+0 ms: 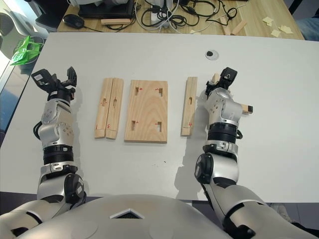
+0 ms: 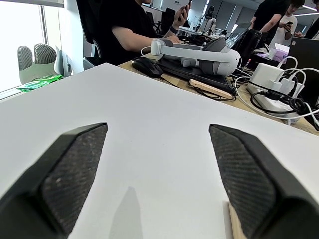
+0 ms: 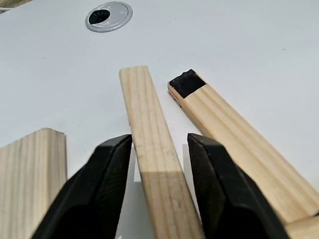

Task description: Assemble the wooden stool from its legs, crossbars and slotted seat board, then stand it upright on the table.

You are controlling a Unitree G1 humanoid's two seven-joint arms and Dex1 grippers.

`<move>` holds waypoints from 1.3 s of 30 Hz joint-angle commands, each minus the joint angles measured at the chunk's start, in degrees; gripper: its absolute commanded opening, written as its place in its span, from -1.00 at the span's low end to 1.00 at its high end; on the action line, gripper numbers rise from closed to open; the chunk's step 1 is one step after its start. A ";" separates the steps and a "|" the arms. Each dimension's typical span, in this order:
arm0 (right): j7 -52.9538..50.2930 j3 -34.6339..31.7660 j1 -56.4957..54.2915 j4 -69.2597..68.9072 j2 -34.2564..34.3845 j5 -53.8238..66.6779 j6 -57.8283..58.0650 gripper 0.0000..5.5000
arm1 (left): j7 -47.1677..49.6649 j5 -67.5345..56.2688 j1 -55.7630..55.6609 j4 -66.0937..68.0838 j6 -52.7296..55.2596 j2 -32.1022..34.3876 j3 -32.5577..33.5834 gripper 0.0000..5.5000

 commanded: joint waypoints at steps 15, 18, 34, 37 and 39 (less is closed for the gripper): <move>-3.68 -1.92 -0.57 -6.69 3.32 3.31 4.30 -0.62 | -0.02 -0.81 -0.91 0.73 0.68 -0.30 0.08 0.37; -5.06 -1.78 -1.24 -11.31 3.82 3.22 5.81 -0.62 | -0.06 -0.83 -1.04 0.99 0.71 -0.28 0.10 0.37; 0.89 13.02 -2.28 -21.64 -1.58 -6.05 0.95 -0.62 | 0.64 -0.15 -1.96 1.66 -0.52 -0.25 0.07 0.37; 2.68 15.55 -1.14 -21.91 -2.47 -8.07 -1.06 -0.62 | 0.82 -0.11 -1.93 1.62 -0.76 -0.23 0.02 0.37; 4.52 18.11 -0.21 -21.89 -3.47 -9.78 -2.74 -0.62 | 0.96 -0.07 -1.97 1.49 -0.81 -0.23 -0.02 0.37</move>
